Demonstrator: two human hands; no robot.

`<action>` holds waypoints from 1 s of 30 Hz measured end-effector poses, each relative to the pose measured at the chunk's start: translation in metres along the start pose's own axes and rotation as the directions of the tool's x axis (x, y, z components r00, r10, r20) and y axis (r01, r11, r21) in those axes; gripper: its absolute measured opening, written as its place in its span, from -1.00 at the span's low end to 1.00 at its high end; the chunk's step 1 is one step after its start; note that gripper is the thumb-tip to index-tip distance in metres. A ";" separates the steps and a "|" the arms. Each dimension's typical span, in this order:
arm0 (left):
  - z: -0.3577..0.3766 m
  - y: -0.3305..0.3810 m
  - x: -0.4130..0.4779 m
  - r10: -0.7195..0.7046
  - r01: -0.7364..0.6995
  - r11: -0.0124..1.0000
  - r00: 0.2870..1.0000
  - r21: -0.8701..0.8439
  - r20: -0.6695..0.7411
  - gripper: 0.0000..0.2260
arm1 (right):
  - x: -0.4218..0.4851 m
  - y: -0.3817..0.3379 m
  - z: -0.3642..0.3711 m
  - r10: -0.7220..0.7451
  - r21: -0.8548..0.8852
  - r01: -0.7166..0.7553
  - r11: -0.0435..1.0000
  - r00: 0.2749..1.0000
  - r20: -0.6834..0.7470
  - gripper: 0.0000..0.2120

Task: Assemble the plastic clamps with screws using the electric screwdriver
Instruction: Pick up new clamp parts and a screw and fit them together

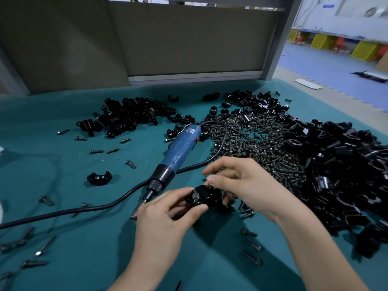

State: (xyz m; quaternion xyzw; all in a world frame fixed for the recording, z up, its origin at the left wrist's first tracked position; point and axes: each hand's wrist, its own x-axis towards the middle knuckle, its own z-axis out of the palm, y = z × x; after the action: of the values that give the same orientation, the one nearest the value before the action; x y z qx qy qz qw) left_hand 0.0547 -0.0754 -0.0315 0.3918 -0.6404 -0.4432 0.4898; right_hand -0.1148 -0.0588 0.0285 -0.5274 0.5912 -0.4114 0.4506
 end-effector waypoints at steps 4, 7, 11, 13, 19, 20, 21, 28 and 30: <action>0.000 -0.002 -0.001 0.017 -0.017 1.000 1.000 0.017 0.015 -0.59 | -0.001 0.002 -0.003 0.142 0.129 -0.156 0.979 0.984 0.108 -0.87; -0.001 -0.002 -0.001 -0.010 0.011 1.000 1.000 -0.015 0.012 -0.62 | 0.000 0.004 -0.001 0.183 0.236 -0.232 0.944 0.960 0.212 -0.78; -0.001 0.002 -0.001 0.002 -0.003 0.999 1.000 -0.044 -0.028 -0.71 | 0.003 0.005 0.007 0.155 0.327 -0.230 0.917 0.958 0.241 -0.68; -0.001 0.006 -0.002 0.038 -0.038 0.999 0.998 -0.008 -0.055 -0.78 | 0.004 0.006 0.012 0.113 0.347 -0.180 0.920 0.972 0.204 -0.72; -0.005 0.012 -0.005 0.262 -0.222 0.938 0.957 0.266 -0.125 -0.79 | 0.000 0.001 0.017 0.023 0.507 -0.167 0.845 0.960 0.279 -0.84; -0.004 0.014 -0.006 0.291 -0.252 0.932 0.948 0.261 -0.126 -0.78 | -0.001 0.000 0.018 0.010 0.524 -0.178 0.833 0.951 0.308 -0.84; -0.004 0.015 -0.007 0.315 -0.280 0.928 0.942 0.246 -0.117 -0.75 | -0.002 -0.001 0.020 -0.001 0.531 -0.189 0.826 0.942 0.336 -0.83; -0.009 0.019 -0.006 0.407 -0.356 0.894 0.900 0.272 -0.159 -0.74 | -0.004 -0.006 0.038 -0.004 0.566 -0.234 0.791 0.922 0.387 -0.66; -0.015 0.020 -0.001 0.488 -0.416 0.835 0.863 0.359 -0.134 -0.79 | -0.002 -0.009 0.042 0.015 0.575 -0.254 0.778 0.922 0.387 -0.58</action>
State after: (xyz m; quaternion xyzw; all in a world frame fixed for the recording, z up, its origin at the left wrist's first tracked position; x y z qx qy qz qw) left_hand 0.0681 -0.0716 -0.0108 0.3487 -0.7198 -0.1588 0.5788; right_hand -0.0717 -0.0579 0.0263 -0.3740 0.3685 -0.4430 0.7267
